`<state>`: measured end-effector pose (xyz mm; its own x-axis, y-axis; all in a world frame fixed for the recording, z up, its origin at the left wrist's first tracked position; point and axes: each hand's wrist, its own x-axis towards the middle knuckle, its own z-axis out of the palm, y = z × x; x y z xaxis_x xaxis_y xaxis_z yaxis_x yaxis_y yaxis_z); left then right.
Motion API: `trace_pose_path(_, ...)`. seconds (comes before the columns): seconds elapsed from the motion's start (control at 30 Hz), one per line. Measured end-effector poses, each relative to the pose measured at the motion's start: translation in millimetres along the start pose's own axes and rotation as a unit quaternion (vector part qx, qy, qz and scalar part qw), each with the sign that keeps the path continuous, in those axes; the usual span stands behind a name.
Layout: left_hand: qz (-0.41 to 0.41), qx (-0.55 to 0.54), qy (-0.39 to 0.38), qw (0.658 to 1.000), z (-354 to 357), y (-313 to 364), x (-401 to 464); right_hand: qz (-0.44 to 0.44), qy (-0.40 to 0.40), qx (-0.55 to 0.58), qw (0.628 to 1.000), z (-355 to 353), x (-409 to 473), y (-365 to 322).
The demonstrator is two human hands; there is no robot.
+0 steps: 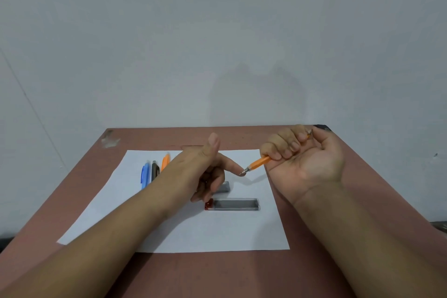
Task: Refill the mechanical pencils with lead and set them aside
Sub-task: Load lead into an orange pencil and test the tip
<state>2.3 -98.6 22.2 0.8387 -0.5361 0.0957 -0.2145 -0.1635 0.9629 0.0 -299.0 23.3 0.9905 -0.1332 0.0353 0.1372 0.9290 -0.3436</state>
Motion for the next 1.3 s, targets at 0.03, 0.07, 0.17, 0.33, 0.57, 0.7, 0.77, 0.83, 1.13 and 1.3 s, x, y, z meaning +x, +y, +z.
trace_pose_path(0.03,-0.001,0.000,-0.001,1.000,0.0,-0.1,-0.1,-0.001,0.000,0.000,1.000,0.0,-0.2,0.2)
trace_pose_path(0.07,-0.001,-0.001,-0.002,1.000,-0.2,-0.2,-0.1,-0.001,-0.001,-0.001,1.000,0.0,-0.3,0.6)
trace_pose_path(0.17,-0.003,-0.005,-0.002,1.000,-0.4,-0.5,0.1,-0.001,-0.002,-0.003,1.000,0.0,0.1,1.1)
trace_pose_path(0.33,-0.002,-0.009,-0.003,1.000,-0.7,-1.4,0.6,0.001,-0.005,0.000,1.000,-0.1,0.3,1.5)
trace_pose_path(0.57,-0.003,-0.014,-0.004,1.000,-0.9,-1.7,0.5,0.002,-0.005,-0.001,1.000,-0.2,0.5,0.1)
trace_pose_path(0.7,-0.006,-0.016,-0.006,1.000,-0.9,-2.3,0.5,-0.003,-0.010,-0.008,1.000,-1.0,0.9,1.9)
trace_pose_path(0.77,-0.005,-0.014,-0.007,1.000,-1.1,-2.5,0.3,-0.004,-0.011,-0.010,1.000,-0.8,1.2,2.2)
trace_pose_path(0.83,-0.005,-0.016,-0.007,1.000,-1.5,-2.7,0.2,-0.006,-0.012,-0.012,1.000,-0.3,1.4,2.2)
trace_pose_path(1.13,-0.002,-0.020,-0.004,1.000,-1.8,-3.0,0.3,-0.003,-0.004,-0.010,1.000,0.5,0.6,0.9)
trace_pose_path(1.3,-0.001,-0.022,0.000,1.000,-1.9,-4.0,0.7,-0.009,-0.002,-0.013,1.000,-0.8,0.8,1.3)
